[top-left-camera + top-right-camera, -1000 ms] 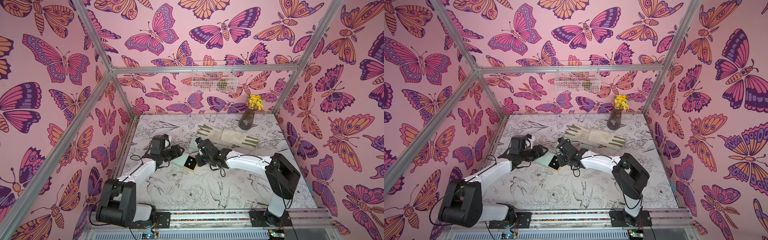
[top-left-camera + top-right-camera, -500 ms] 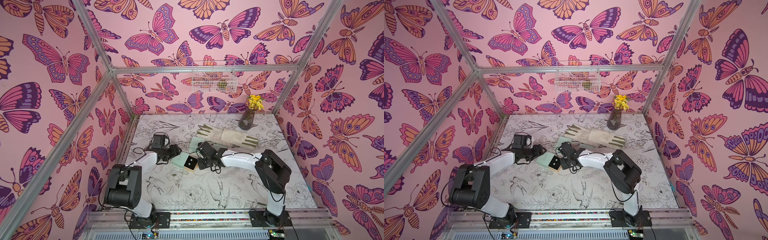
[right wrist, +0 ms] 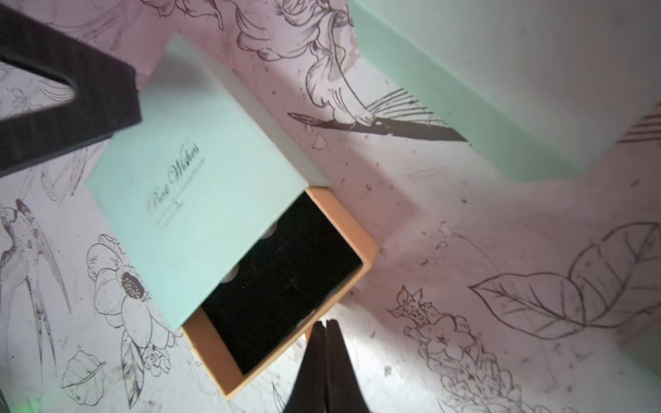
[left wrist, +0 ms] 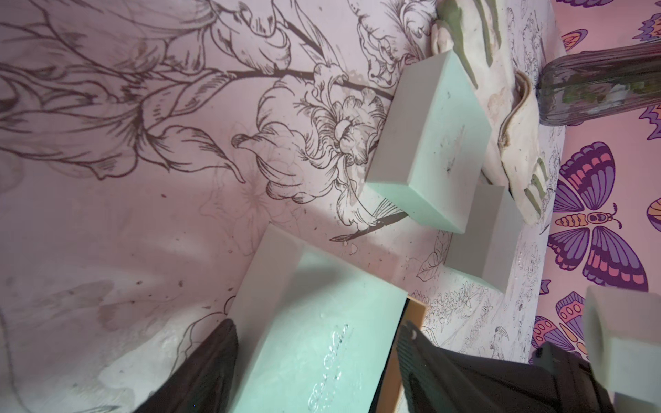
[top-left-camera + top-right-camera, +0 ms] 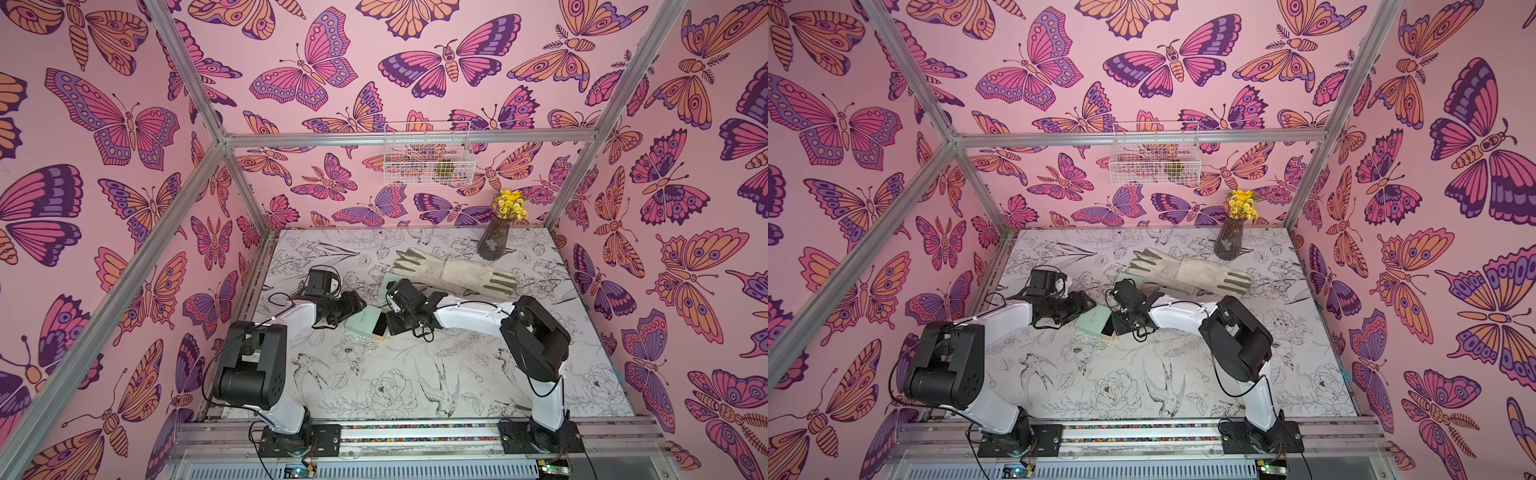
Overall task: Place the earrings into the drawer-style jewelry box
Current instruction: Close the drawer of the jewelry box.
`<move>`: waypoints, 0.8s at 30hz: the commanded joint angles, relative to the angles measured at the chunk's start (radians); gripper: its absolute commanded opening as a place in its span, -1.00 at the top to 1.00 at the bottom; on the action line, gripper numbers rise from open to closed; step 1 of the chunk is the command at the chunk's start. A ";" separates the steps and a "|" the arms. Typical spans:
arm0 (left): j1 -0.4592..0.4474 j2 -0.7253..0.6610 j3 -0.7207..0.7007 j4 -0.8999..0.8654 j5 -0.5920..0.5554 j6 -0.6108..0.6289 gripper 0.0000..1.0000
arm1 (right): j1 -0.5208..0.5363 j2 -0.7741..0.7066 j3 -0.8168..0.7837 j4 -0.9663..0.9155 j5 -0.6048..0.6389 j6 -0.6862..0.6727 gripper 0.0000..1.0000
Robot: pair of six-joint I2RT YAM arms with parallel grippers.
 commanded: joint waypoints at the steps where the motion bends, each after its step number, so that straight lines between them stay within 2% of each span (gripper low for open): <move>1: -0.007 -0.031 -0.027 0.007 0.048 -0.011 -0.44 | 0.002 0.034 0.039 0.011 -0.039 0.015 0.88; 17: -0.034 -0.046 -0.071 0.065 0.095 -0.049 -0.45 | 0.002 0.060 0.050 0.059 -0.098 0.011 0.77; 20: -0.033 -0.058 -0.077 0.063 0.076 -0.050 -0.44 | 0.002 0.041 0.034 0.043 -0.059 0.011 0.73; 24: -0.029 -0.133 -0.100 0.060 -0.024 -0.068 -0.52 | -0.007 -0.047 -0.044 0.029 0.024 0.010 0.64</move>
